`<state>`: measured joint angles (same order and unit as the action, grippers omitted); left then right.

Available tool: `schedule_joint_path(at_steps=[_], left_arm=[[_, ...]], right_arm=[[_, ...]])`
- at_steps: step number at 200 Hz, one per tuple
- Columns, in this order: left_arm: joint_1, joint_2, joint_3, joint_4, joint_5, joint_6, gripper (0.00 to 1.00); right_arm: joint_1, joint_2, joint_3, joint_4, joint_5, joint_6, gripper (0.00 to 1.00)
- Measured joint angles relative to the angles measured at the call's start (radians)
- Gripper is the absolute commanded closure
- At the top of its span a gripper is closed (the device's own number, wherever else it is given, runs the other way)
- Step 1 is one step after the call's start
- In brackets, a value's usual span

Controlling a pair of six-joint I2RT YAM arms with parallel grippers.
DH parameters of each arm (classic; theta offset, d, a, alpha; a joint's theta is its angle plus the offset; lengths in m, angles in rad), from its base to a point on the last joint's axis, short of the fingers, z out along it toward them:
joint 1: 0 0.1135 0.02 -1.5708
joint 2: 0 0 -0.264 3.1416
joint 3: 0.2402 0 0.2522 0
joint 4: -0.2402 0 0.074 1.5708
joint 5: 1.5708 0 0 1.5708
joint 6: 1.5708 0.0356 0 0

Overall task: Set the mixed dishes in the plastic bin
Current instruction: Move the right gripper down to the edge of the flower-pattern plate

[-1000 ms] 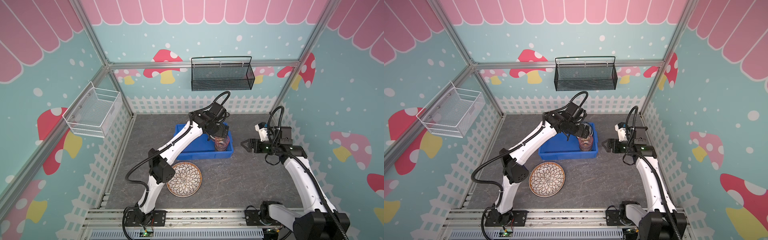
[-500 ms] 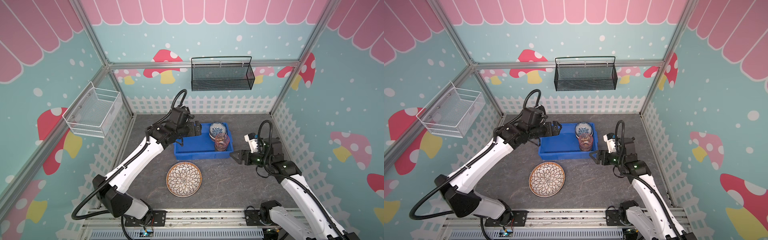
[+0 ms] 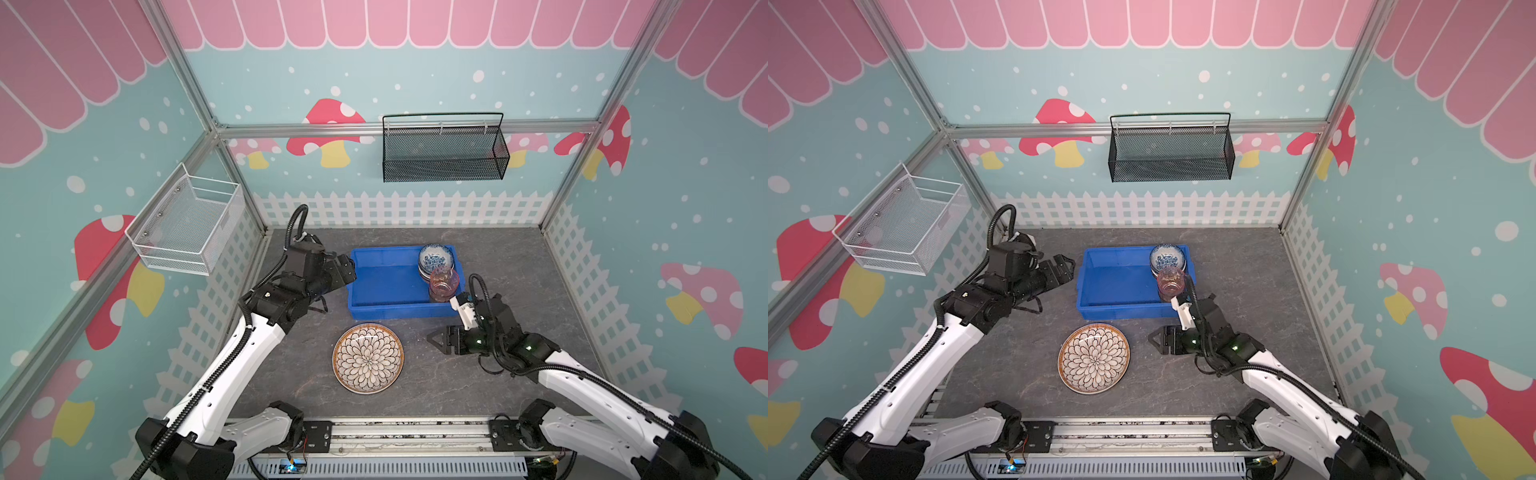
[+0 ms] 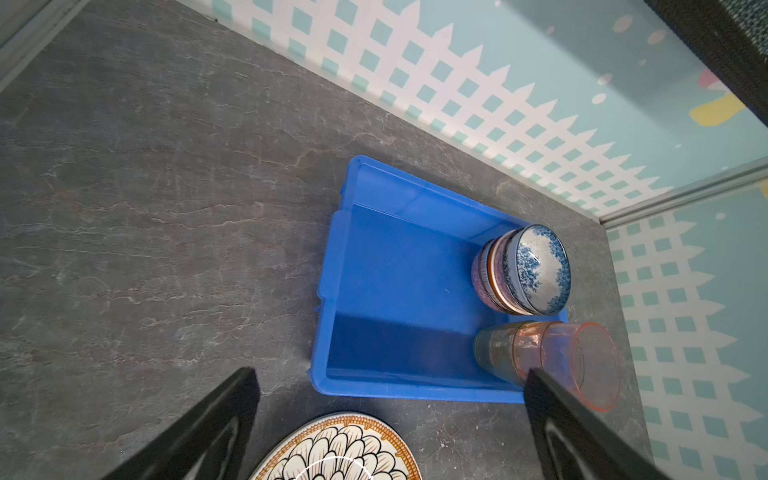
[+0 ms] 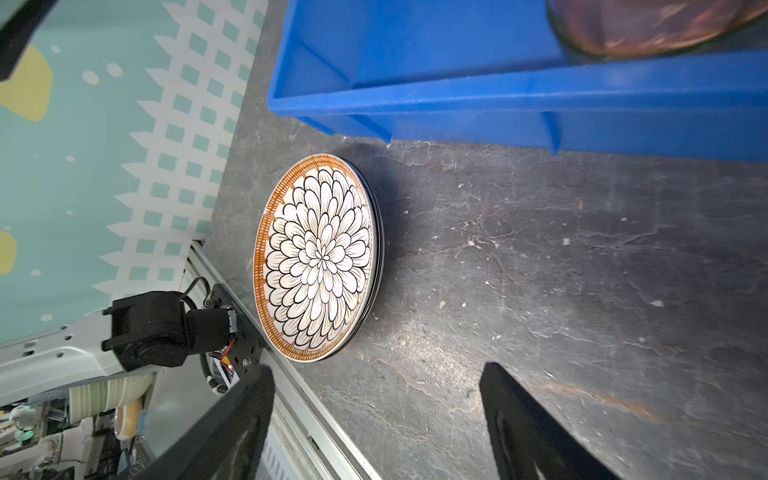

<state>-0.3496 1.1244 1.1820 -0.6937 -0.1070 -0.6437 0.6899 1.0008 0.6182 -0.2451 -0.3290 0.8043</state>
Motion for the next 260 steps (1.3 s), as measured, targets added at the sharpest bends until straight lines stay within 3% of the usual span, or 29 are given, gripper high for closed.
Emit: schedule_joint_path(at_steps=[38, 83, 155, 260], left_arm=[[0.058, -0.029, -0.046, -0.039, 0.002, -0.012, 0.00], [0.118, -0.050, -0.128, -0.103, 0.006, -0.027, 0.00], [0.217, -0.148, -0.245, -0.177, 0.051, -0.027, 0.00], [0.239, -0.194, -0.349, -0.200, 0.127, -0.046, 0.01]], right_arm=[[0.126, 0.138, 0.002, 0.086, 0.089, 0.048, 0.23], [0.203, 0.285, 0.059, 0.142, 0.149, 0.059, 0.29], [0.217, 0.423, 0.135, 0.209, 0.153, 0.038, 0.39], [0.227, 0.553, 0.180, 0.237, 0.125, 0.008, 0.43]])
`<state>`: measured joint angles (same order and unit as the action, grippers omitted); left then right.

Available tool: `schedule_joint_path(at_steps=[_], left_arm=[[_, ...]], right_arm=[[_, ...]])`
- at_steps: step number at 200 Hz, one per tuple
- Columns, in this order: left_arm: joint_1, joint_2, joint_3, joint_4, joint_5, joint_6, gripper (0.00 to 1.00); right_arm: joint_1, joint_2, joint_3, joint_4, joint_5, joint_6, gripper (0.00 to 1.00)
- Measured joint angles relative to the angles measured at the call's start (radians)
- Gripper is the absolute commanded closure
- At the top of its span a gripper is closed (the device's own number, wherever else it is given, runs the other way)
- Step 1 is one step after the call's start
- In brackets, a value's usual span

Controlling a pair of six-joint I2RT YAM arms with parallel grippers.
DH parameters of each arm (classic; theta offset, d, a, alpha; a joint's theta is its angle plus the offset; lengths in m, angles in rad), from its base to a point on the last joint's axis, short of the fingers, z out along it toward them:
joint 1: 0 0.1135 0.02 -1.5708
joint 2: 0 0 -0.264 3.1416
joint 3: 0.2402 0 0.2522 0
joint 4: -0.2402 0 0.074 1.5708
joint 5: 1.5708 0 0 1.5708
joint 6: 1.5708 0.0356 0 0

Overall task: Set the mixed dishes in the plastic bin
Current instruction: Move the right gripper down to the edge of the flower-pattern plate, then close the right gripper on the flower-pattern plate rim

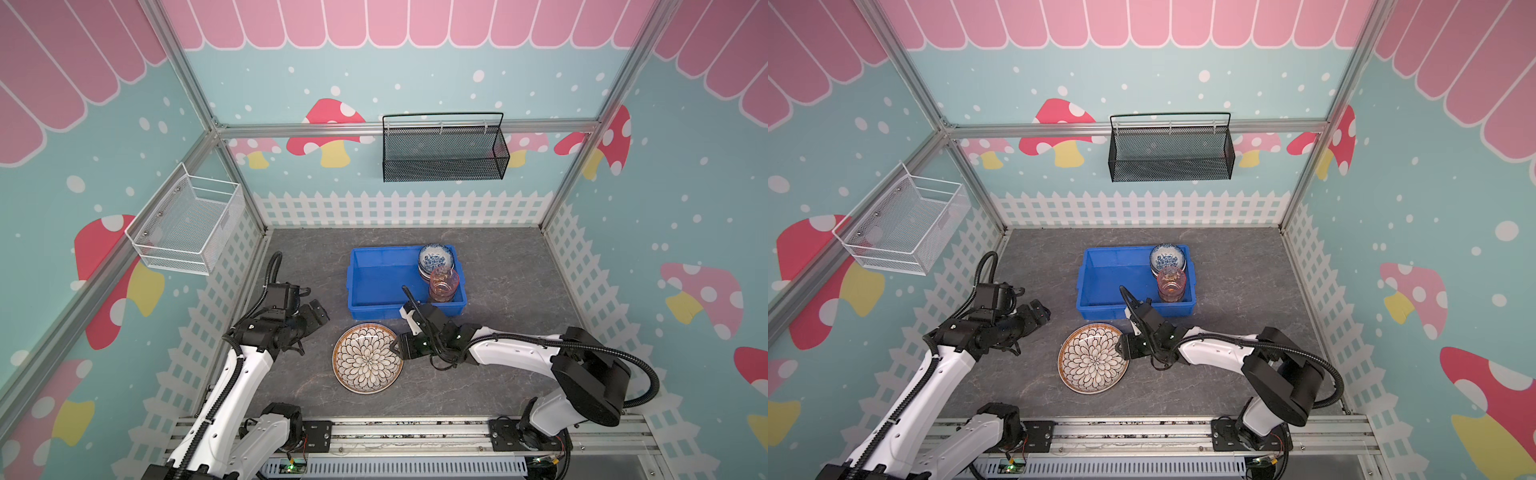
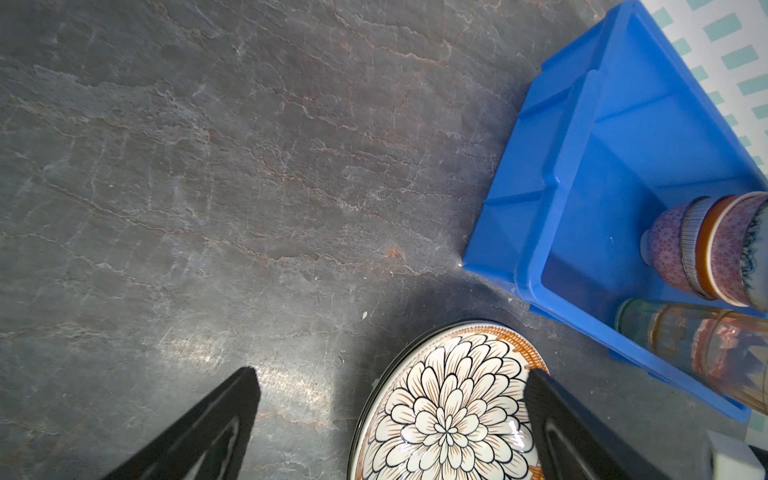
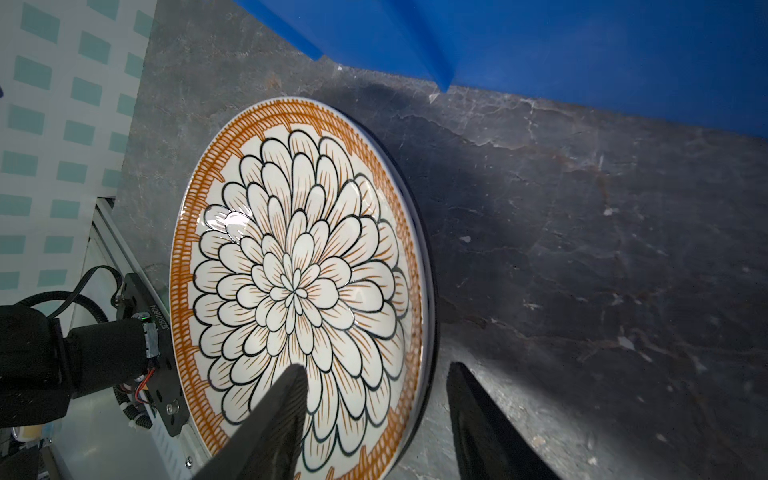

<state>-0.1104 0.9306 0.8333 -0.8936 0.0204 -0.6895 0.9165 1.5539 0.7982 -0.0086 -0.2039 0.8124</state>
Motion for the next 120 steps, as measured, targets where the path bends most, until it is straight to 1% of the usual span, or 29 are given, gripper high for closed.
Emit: schedule_joint_path(at_steps=[120], left_arm=[[0.000, -0.091, -0.102, 0.001, 0.030, -0.045, 0.00]], right_arm=[[-0.001, 0.076, 0.050, -0.005, -0.023, -0.040, 0.49]])
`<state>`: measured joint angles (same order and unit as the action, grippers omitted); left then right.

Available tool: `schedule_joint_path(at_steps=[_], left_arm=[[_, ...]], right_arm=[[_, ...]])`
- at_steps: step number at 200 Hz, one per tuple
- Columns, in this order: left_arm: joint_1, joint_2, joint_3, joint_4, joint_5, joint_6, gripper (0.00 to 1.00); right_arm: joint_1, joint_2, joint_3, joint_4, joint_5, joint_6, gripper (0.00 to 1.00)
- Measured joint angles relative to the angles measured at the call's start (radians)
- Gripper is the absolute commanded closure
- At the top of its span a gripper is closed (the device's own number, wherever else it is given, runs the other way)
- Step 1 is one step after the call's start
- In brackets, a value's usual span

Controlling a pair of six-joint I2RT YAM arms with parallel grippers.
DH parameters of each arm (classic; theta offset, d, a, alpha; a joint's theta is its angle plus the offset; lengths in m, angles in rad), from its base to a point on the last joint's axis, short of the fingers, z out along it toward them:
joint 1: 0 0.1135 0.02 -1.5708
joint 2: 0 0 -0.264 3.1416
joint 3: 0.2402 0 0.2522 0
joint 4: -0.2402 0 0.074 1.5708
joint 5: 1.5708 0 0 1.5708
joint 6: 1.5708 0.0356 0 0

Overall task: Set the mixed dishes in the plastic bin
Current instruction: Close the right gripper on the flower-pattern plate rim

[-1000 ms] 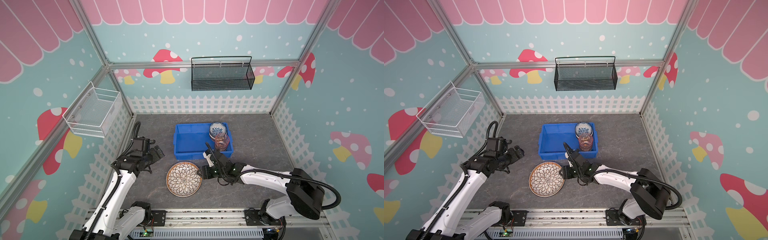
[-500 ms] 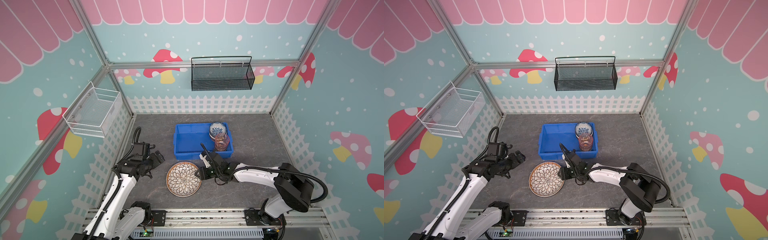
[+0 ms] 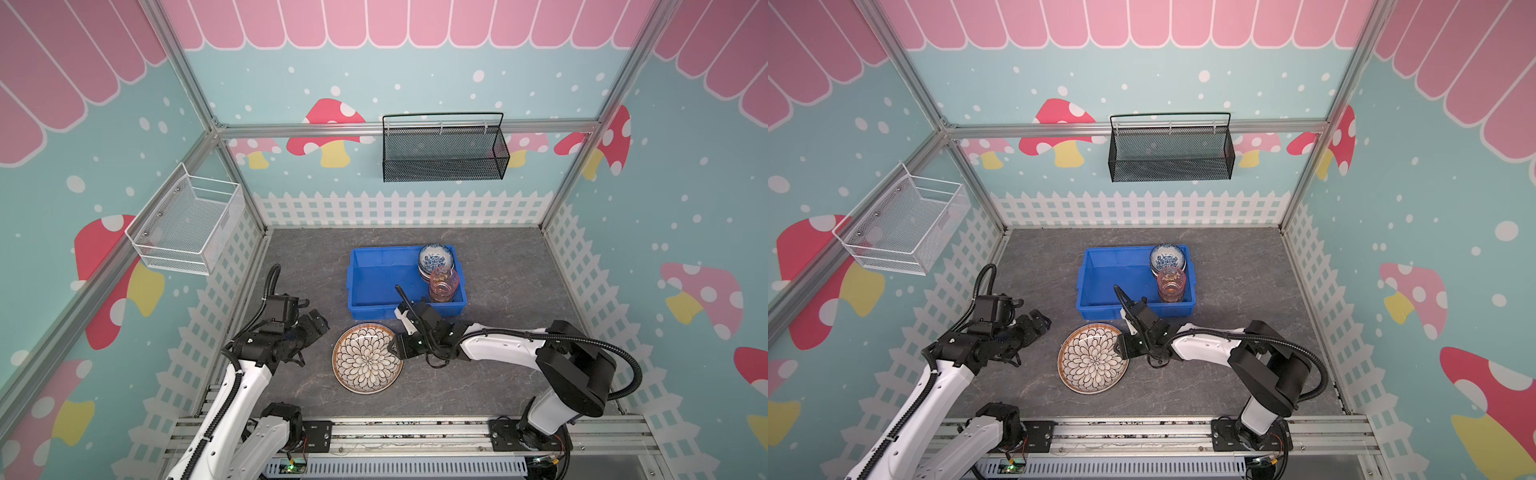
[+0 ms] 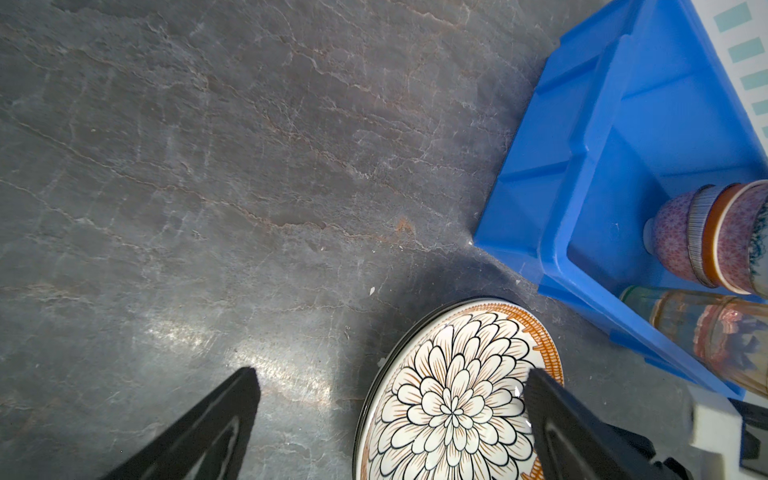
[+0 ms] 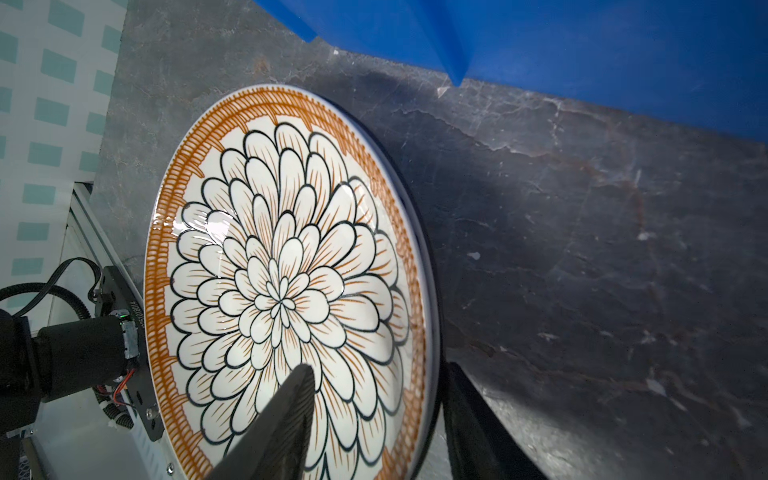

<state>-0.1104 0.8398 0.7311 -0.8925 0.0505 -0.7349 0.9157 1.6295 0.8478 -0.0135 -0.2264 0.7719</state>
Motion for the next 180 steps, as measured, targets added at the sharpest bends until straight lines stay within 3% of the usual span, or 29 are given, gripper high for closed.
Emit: schedule_joint_path(at_steps=[180], left_arm=[[0.000, 0.002, -0.073, 0.034, 0.056, -0.036, 0.01]], right_arm=[[0.000, -0.014, 0.013, -0.030, 0.005, -0.008, 0.54]])
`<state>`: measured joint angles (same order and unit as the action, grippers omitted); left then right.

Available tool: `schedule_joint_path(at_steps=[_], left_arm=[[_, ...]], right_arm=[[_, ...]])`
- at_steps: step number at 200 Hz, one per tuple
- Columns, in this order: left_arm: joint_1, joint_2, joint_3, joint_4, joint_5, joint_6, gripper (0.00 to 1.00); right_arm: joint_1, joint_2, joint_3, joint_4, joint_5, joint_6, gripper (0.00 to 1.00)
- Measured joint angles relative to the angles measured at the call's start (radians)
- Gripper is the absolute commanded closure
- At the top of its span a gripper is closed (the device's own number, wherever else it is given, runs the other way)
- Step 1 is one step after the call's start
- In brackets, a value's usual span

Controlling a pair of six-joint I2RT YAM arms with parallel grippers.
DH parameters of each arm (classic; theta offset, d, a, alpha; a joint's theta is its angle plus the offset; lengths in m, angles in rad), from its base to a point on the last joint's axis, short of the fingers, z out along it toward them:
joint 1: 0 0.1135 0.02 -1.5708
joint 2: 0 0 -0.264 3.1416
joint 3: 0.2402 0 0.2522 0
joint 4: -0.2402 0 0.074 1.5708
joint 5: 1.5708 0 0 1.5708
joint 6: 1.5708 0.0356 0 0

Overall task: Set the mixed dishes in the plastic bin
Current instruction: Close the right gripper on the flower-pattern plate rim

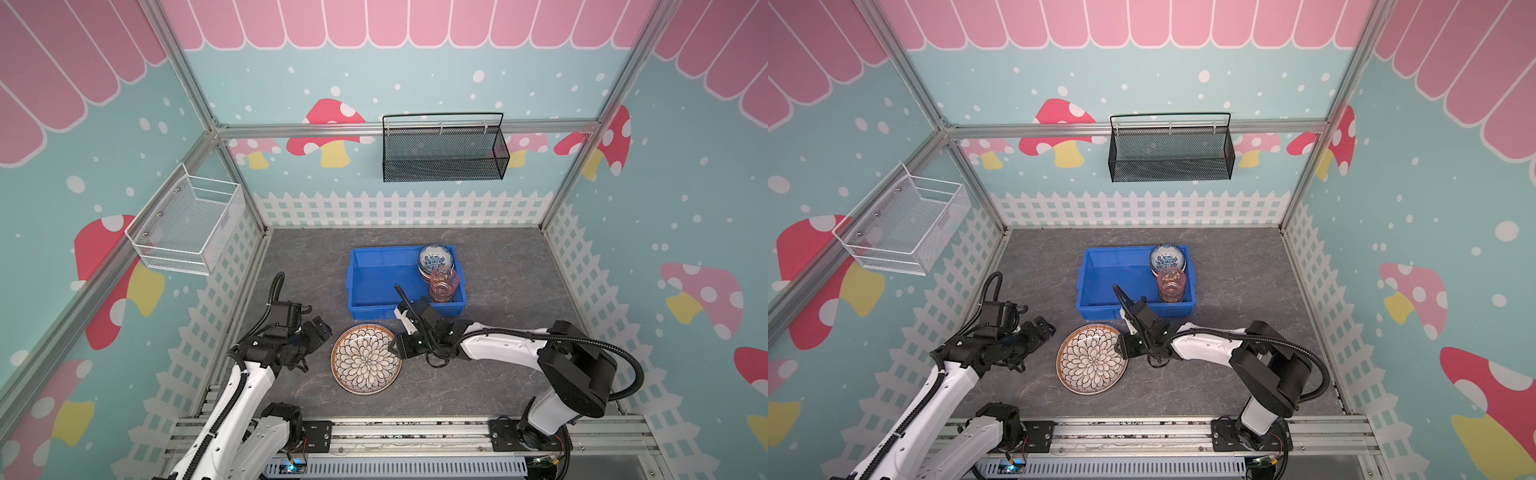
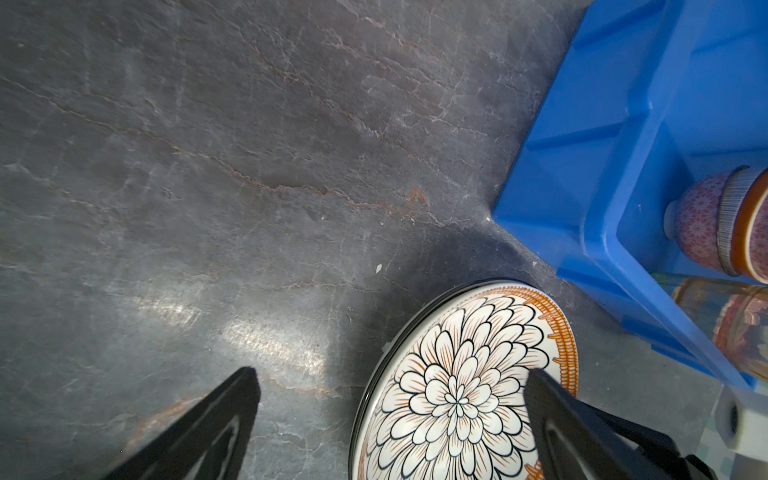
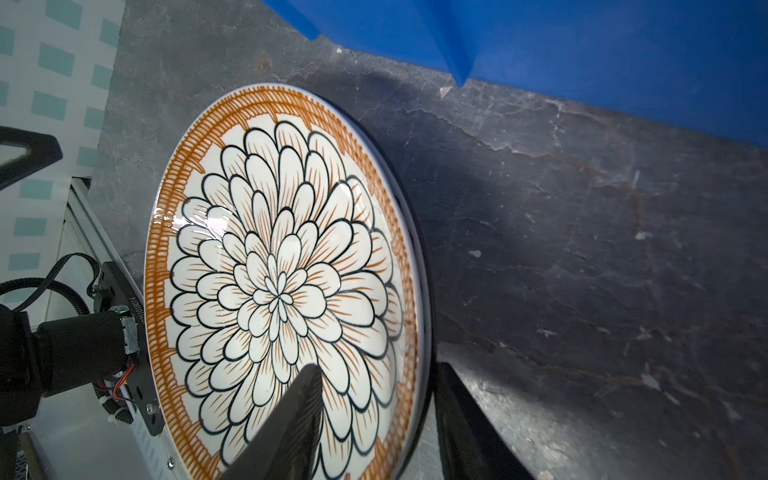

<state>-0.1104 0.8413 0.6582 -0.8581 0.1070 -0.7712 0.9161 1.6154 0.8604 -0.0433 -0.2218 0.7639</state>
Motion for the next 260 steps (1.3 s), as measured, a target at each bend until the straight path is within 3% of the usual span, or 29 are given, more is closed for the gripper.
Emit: schedule_joint_path(at_steps=[182, 260], left_arm=[[-0.001, 0.000, -0.021, 0.022, 0.011, -0.011, 0.00], [-0.010, 0.000, -0.039, 0.035, 0.022, -0.027, 0.01]], right_arm=[[-0.001, 0.032, 0.014, 0.071, -0.033, 0.009, 0.55], [-0.002, 0.040, 0.018, 0.065, -0.037, 0.018, 0.73]])
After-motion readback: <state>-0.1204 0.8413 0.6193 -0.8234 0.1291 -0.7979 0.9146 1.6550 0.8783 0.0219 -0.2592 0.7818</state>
